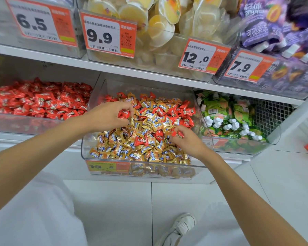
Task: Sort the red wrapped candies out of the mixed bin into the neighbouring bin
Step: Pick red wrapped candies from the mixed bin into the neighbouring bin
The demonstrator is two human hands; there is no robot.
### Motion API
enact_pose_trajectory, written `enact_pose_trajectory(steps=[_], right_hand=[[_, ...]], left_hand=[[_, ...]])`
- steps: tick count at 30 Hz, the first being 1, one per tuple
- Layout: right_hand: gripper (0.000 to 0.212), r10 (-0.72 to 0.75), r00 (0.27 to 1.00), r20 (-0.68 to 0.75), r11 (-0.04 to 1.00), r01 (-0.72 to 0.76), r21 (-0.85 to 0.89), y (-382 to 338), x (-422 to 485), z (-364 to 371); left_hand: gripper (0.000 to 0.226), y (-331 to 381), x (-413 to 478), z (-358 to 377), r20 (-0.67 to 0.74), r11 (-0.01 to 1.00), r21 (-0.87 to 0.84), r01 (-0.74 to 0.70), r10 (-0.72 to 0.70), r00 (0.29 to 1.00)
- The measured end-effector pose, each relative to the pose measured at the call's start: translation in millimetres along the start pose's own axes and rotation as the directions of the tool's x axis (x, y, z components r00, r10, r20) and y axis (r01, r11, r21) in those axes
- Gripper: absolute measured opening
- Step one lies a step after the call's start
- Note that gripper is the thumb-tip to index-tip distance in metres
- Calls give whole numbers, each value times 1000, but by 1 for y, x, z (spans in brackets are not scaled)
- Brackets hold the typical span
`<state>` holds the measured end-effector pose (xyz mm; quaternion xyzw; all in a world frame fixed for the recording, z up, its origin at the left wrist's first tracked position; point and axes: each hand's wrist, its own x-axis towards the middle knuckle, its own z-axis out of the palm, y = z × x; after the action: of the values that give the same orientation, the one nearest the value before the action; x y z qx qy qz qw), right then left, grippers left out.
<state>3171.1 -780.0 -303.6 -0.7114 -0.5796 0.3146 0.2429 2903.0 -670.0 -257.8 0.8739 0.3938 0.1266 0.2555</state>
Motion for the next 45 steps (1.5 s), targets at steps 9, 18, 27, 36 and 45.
enact_pose_trajectory(steps=[9, 18, 27, 36, 45], right_hand=[[44, -116, 993, 17, 885, 111, -452, -14, 24, 19], [15, -84, 992, -95, 991, 93, 94, -13, 16, 1], [17, -84, 995, -54, 990, 77, -116, -12, 16, 10], [42, -114, 993, 29, 762, 106, -639, -23, 34, 20], [18, 3, 1000, -25, 967, 3, 254, -24, 2, -9]], left_hand=[[45, 20, 10, 47, 304, 979, 131, -154, 108, 946], [27, 23, 10, 52, 233, 977, 166, -133, 92, 968], [19, 13, -1, 48, 78, 961, -276, -4, 26, 997], [16, -6, -5, -6, -216, 1000, -19, -20, 15, 976], [13, -22, -5, -3, -344, 998, 39, 38, -22, 939]])
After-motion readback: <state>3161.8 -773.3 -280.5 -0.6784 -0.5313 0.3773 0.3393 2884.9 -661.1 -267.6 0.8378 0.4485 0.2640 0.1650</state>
